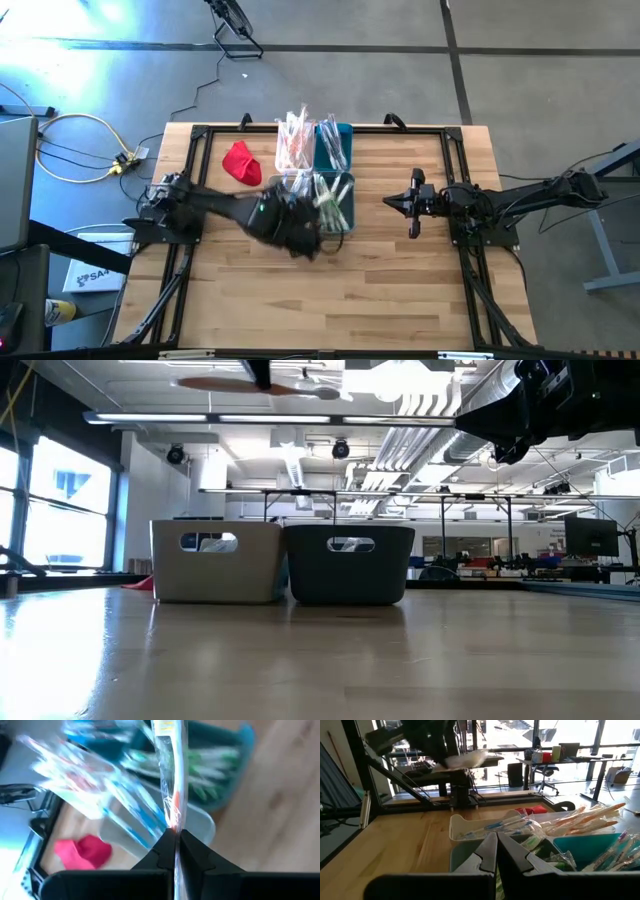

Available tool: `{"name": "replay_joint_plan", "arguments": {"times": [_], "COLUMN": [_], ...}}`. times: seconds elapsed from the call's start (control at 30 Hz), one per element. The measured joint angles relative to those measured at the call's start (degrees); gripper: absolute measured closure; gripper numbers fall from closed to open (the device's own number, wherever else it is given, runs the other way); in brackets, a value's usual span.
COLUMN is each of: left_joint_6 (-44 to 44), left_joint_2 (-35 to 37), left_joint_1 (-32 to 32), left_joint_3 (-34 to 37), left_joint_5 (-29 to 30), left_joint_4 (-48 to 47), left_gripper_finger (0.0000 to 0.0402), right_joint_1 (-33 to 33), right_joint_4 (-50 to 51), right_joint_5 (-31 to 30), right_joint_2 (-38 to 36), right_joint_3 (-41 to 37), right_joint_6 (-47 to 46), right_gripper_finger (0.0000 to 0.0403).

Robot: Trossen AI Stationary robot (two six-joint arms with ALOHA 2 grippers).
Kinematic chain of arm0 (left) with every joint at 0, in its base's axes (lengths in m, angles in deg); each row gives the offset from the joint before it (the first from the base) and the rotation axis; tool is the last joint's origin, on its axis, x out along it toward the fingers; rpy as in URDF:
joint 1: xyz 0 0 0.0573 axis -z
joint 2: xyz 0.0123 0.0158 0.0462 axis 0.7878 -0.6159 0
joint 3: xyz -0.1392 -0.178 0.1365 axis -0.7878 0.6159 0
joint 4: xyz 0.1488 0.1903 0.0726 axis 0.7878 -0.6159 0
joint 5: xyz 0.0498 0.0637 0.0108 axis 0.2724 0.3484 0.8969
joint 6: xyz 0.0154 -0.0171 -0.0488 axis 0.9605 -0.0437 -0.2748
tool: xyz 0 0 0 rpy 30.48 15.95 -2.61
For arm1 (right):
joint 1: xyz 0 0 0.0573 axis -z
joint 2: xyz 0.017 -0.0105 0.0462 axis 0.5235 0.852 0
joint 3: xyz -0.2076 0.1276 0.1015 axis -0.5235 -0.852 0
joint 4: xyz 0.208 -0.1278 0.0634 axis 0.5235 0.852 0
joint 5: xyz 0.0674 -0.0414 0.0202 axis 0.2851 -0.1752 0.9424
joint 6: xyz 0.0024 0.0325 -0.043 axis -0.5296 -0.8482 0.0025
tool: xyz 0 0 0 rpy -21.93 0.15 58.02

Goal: Pick & Place Toothbrushes
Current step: Put the orange toothbrush into the transparent bin

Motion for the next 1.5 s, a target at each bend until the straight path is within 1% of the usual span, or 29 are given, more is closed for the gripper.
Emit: {"name": "replay_joint_plan", "arguments": {"times": [0.17,0.33,0.43,0.53,0.6,0.67,0.73,0.8,0.9,1.0,1.1,1.23,1.43,1.5], "left_joint_6": [5.48,7.77,7.88,7.87,8.31,10.83,14.65,19.16,23.78,25.68,25.87,25.82,21.35,19.81], "left_joint_2": [2.57,6.63,9.31,11.45,13.02,14.45,15.85,16.39,16.39,16.41,16.41,16.44,15.96,15.96], "left_joint_1": [-7.17,-15.16,-20.17,-25.46,-29.29,-33.04,-37.04,-40.69,-46.25,-50.47,-53.02,-56.08,-59.76,-60.77], "left_joint_3": [-0.86,2.75,5.65,9.9,13.71,18.25,23.31,28.23,34.32,39.96,44.86,48.37,51.3,52.48], "left_joint_5": [1.05,2.56,4.48,6.56,7.25,6.88,4.91,1.33,-7.65,-15.43,-19.62,-25.89,-26.44,-27.75], "left_joint_4": [0.0,0.44,0.16,1.84,6.61,12.23,21.13,30.23,42.89,54.49,63.29,69.88,73.61,74.67], "left_gripper_finger": [0.0396,0.0396,0.0396,0.0396,0.0396,0.0396,0.0396,0.0396,0.0396,0.0396,0.0396,0.0396,0.0396,0.0396], "right_joint_1": [0.0,0.0,0.0,0.0,0.0,0.0,0.0,0.0,0.0,0.0,0.0,0.0,0.0,0.0], "right_joint_4": [0.43,2.26,2.32,2.14,2.12,2.01,1.99,1.9,1.92,1.94,1.92,0.81,-0.06,-0.04], "right_joint_5": [0.0,-0.01,0.0,-0.11,-0.13,-0.2,-0.28,-0.44,-0.48,-0.48,-0.51,-1.09,-4.69,-5.35], "right_joint_2": [-0.02,-0.02,-0.01,0.0,0.0,0.0,0.0,-0.02,0.0,-0.01,0.0,0.0,-0.02,-0.02], "right_joint_3": [0.0,0.0,0.0,0.0,0.0,0.0,0.0,0.0,0.0,0.0,0.0,0.0,0.0,0.0], "right_joint_6": [0.0,0.03,0.06,0.18,0.24,0.26,0.28,0.41,0.74,1.55,2.09,4.91,6.79,7.66], "right_gripper_finger": [0.0401,0.0401,0.0401,0.0401,0.0401,0.0401,0.0401,0.0401,0.0401,0.0401,0.0401,0.0401,0.0401,0.0401]}}
